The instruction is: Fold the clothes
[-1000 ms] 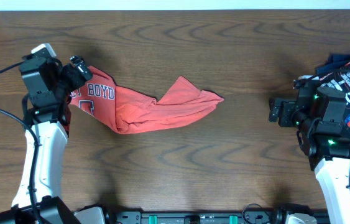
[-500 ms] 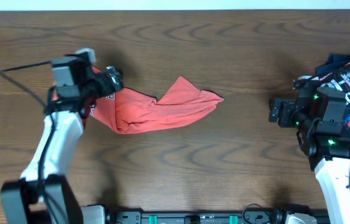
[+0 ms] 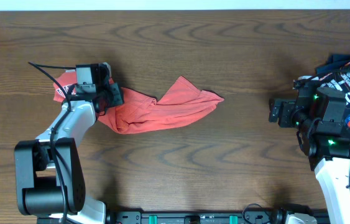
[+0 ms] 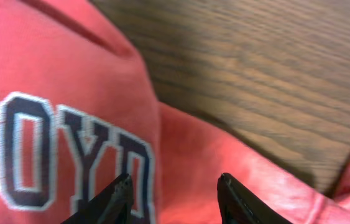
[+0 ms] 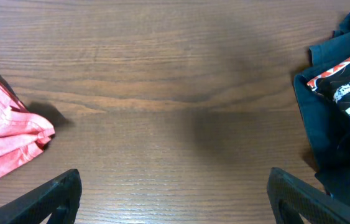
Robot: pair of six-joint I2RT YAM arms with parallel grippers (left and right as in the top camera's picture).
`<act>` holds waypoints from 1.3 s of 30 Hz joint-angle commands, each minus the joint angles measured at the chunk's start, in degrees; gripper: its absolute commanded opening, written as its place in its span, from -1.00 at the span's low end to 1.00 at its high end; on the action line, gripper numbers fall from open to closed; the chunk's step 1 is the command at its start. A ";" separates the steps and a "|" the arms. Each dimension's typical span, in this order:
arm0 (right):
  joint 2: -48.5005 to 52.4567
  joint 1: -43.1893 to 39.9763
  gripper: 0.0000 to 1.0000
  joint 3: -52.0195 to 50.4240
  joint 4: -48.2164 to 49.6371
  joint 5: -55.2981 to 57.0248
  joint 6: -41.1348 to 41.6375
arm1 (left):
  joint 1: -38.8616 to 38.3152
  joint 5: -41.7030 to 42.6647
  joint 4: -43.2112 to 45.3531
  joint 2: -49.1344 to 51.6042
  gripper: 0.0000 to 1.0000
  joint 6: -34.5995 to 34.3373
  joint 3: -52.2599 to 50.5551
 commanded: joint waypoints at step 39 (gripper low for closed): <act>-0.07 -0.42 0.86 1.16 -0.02 -0.37 -0.22 | 4.26 -27.76 -38.75 -24.79 -0.88 -25.90 0.35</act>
